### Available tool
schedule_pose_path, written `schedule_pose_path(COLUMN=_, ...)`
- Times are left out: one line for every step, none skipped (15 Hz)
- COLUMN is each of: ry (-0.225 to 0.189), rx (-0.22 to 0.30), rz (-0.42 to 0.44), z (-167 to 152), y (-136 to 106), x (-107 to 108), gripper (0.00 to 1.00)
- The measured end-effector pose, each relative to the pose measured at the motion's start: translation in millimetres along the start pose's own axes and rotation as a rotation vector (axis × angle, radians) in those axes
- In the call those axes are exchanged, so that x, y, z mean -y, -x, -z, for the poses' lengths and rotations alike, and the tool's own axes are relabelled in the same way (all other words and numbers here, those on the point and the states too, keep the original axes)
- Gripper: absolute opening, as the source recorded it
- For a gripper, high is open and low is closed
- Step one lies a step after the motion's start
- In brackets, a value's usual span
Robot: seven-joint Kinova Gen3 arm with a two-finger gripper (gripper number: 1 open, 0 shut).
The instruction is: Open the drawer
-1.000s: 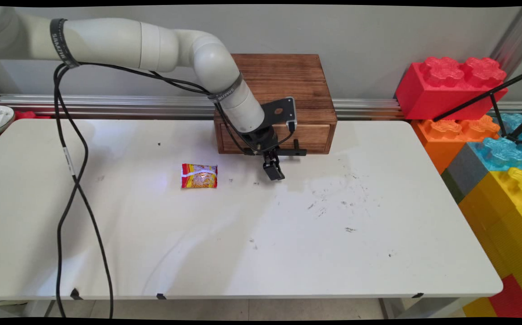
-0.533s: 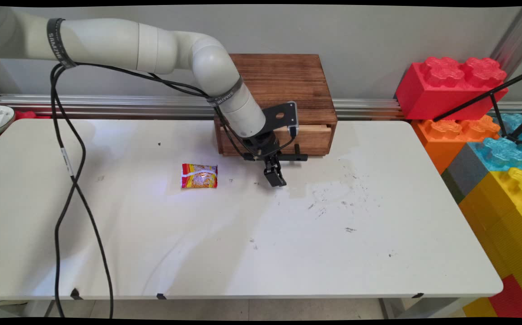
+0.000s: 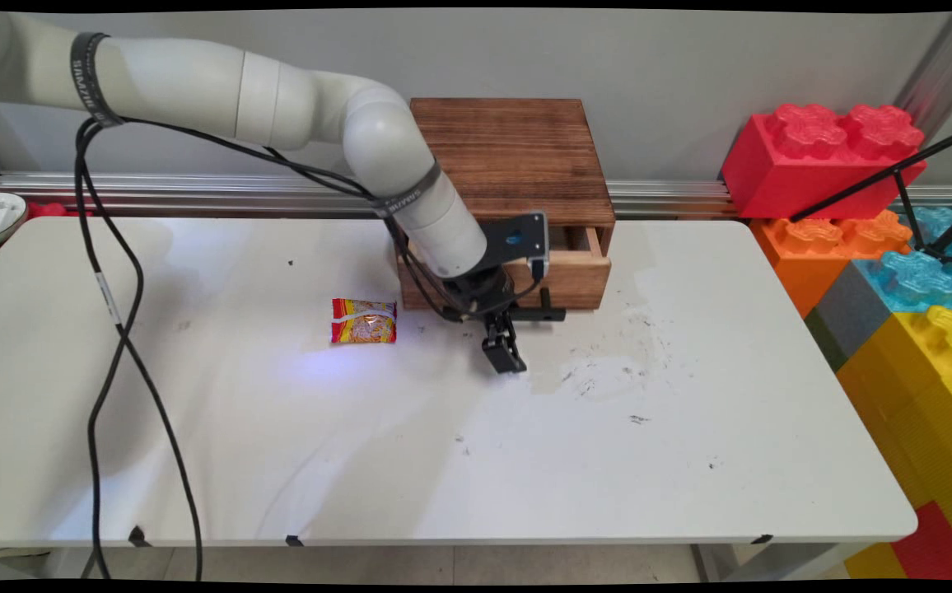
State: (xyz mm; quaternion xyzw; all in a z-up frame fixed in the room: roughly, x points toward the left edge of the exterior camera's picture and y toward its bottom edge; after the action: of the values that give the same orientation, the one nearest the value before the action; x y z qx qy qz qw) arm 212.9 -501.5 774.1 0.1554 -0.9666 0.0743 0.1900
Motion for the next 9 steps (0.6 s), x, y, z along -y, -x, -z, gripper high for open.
schedule_pose_path(ry=0.006, rx=-0.002, rz=-0.004, z=-1, y=0, x=-5, gripper=1.00)
schedule_pose_path(ry=0.012, rx=-0.003, rz=-0.008, z=-3, y=-1, x=-12, gripper=1.00)
schedule_pose_path(ry=0.016, rx=-0.005, rz=-0.011, z=-4, y=-2, x=-18, gripper=1.00)
schedule_pose_path(ry=0.020, rx=-0.006, rz=-0.012, z=-5, y=-3, x=-24, gripper=1.00)
schedule_pose_path(ry=0.023, rx=-0.009, rz=-0.011, z=-6, y=-4, x=-31, gripper=1.00)
schedule_pose_path(ry=0.026, rx=-0.012, rz=-0.009, z=-7, y=-5, x=-37, gripper=1.00)
schedule_pose_path(ry=0.029, rx=-0.015, rz=-0.007, z=-8, y=-6, x=-43, gripper=1.00)
schedule_pose_path(ry=0.033, rx=-0.018, rz=-0.004, z=-8, y=-8, x=-50, gripper=1.00)
schedule_pose_path(ry=0.035, rx=-0.020, rz=0.000, z=-8, y=-9, x=-55, gripper=1.00)
